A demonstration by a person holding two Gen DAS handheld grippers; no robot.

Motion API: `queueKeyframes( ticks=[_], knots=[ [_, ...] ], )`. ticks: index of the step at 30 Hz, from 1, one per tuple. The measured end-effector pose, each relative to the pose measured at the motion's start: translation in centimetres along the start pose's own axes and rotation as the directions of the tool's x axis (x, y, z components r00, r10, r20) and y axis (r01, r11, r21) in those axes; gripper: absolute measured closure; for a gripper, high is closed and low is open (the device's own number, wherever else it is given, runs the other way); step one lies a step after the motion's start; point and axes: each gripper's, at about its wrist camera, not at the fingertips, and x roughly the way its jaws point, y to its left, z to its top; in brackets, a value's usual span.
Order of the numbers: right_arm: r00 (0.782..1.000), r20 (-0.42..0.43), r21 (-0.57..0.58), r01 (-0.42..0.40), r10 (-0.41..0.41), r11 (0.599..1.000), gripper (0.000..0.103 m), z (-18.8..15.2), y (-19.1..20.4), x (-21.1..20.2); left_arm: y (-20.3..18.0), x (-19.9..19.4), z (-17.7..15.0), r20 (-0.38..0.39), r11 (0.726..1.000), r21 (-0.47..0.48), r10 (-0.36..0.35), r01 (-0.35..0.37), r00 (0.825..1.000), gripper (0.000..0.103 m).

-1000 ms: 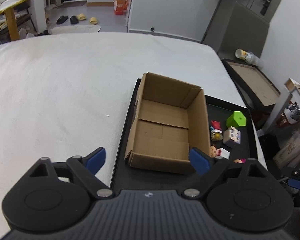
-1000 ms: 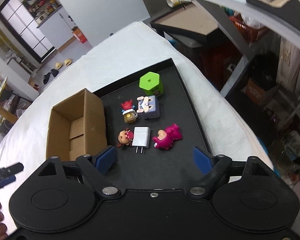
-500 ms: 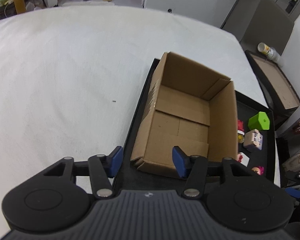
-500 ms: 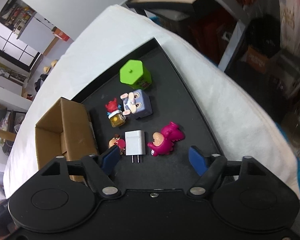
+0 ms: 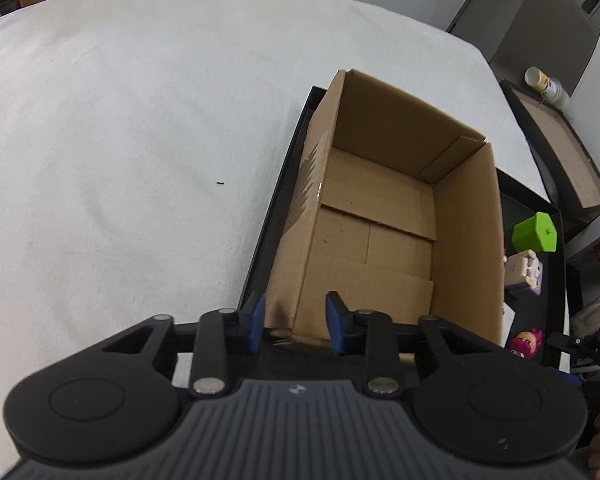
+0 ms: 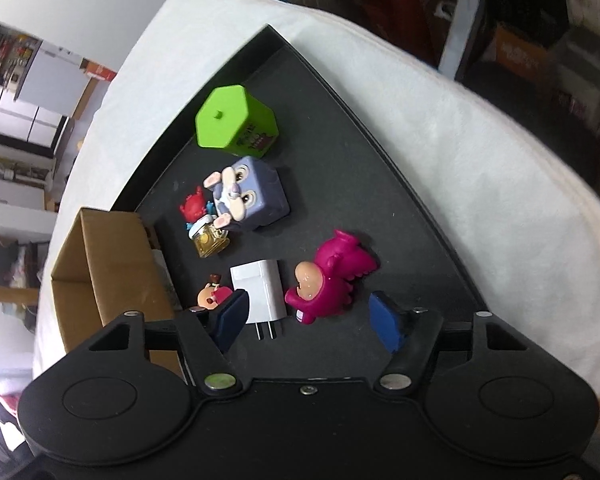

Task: Organize rigid objects
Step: 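Move the right gripper down over the magenta doll and close on it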

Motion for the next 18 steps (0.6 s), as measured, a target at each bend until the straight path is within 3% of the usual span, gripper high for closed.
queueKeyframes(
  ticks=[6, 10, 16, 18],
  knots=[
    [0.999, 0.029, 0.052, 0.023, -0.025, 0.998, 0.046, 0.2, -0.8, 1.2, -0.3, 0.4, 0.0, 0.003, 0.999, 0.036, 0.012, -0.012, 1.0, 0.082],
    [0.999, 0.0, 0.072, 0.038, -0.038, 0.997, 0.051, 0.4, -1.1, 2.4, -0.2, 0.7, -0.2, 0.013, 0.998, 0.064, 0.02, -0.021, 1.0, 0.087],
    [0.997, -0.003, 0.024, 0.071, -0.071, 0.997, 0.052, 0.1, -0.5, 3.1, -0.3, 0.4, -0.6, 0.03, 0.994, 0.104, 0.017, -0.02, 0.999, 0.092],
    [0.997, -0.01, 0.01, 0.08, -0.08, 0.997, 0.059, -0.1, -0.4, 3.2, -0.2, 0.2, -1.0, 0.039, 0.993, 0.113, 0.013, -0.018, 0.999, 0.092]
  ],
)
